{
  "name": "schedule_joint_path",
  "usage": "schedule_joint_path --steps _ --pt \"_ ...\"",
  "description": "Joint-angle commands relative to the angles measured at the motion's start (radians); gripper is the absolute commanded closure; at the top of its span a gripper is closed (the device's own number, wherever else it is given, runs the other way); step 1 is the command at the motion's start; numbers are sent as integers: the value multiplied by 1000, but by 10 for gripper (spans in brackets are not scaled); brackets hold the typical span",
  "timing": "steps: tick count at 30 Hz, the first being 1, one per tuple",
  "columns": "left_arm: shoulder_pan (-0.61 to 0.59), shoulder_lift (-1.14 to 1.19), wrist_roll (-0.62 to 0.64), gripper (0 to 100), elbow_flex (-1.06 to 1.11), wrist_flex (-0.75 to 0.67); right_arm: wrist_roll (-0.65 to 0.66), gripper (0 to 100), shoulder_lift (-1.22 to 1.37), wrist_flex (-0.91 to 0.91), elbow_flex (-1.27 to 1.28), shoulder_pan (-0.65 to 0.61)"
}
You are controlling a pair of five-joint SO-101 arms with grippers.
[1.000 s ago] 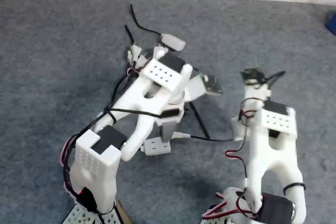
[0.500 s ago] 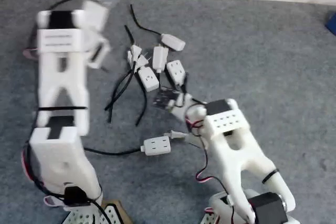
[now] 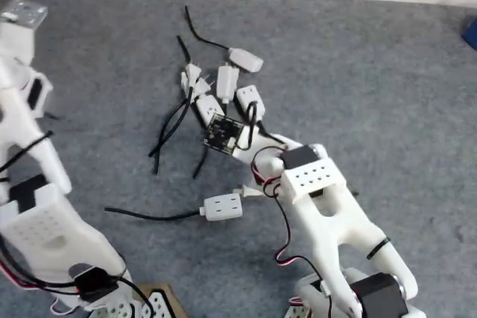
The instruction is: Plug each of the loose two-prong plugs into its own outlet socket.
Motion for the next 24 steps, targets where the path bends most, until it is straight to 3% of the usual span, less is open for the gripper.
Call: schedule_joint_path --steps 1,8,16,24 --pt "-16 -5 -44 730 68 -69 58 853 -28 58 -7 -15" --pt "-13 -7 -61 730 174 -132 224 853 -27 246 -36 -54" --pt "-15 -7 -63 730 194 -127 255 853 -12 159 -35 -58" --pt "-19 -7 -63 730 194 -126 252 853 189 81 -45 -62"
